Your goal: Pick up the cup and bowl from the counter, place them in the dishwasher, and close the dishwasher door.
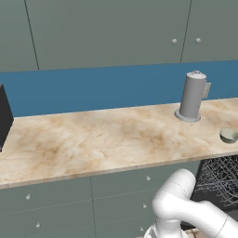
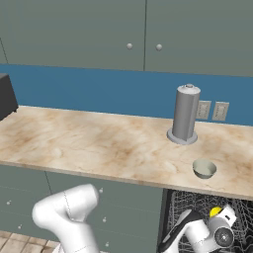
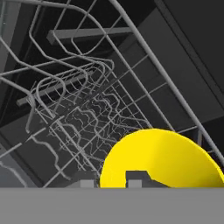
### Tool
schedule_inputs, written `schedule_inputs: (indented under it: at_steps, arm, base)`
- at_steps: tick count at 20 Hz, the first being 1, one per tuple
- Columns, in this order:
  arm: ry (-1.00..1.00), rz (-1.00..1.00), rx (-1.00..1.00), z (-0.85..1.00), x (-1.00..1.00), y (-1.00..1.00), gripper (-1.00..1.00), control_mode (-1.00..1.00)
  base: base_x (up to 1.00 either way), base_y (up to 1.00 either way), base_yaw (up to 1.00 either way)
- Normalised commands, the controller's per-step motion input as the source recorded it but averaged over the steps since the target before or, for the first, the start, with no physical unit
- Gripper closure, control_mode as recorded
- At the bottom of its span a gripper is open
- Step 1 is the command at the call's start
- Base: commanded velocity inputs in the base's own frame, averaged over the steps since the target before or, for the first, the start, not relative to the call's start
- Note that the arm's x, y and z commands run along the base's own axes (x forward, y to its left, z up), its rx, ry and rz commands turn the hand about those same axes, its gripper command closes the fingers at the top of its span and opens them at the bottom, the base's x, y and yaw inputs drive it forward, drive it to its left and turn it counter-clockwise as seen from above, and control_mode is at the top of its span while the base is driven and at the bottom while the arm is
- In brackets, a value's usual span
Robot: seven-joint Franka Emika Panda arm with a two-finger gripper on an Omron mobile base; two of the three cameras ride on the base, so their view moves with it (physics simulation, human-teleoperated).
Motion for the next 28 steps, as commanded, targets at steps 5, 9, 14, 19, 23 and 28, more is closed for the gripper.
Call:
schedule_inputs:
  at_steps: [5, 9, 14, 19, 23, 28]
  arm:
    - [-0.03, 0.0, -0.07, 0.41, -0.37, -0.23, -1.0, -1.0]
    - [-0.01, 0.0, -0.02, 0.17, -0.31, -0.14, -1.0, -1.0]
    - [-0.01, 0.0, -0.05, 0.2, -0.35, -0.02, -1.0, -1.0]
    - [-0.01, 0.0, -0.15, 0.71, -0.34, 0.0, -1.0, -1.0]
    - [0.0, 0.0, -0.18, 0.76, -0.26, 0.0, -1.0, -1.0]
    - [0.0, 0.0, -0.19, 0.75, -0.19, 0.0, -1.0, -1.0]
  base:
    - [0.0, 0.0, 0.0]
    - [0.0, 0.0, 0.0]
    - [0.0, 0.0, 0.0]
    - [0.0, 0.0, 0.0]
    - [0.0, 0.0, 0.0]
    - [0.0, 0.0, 0.0]
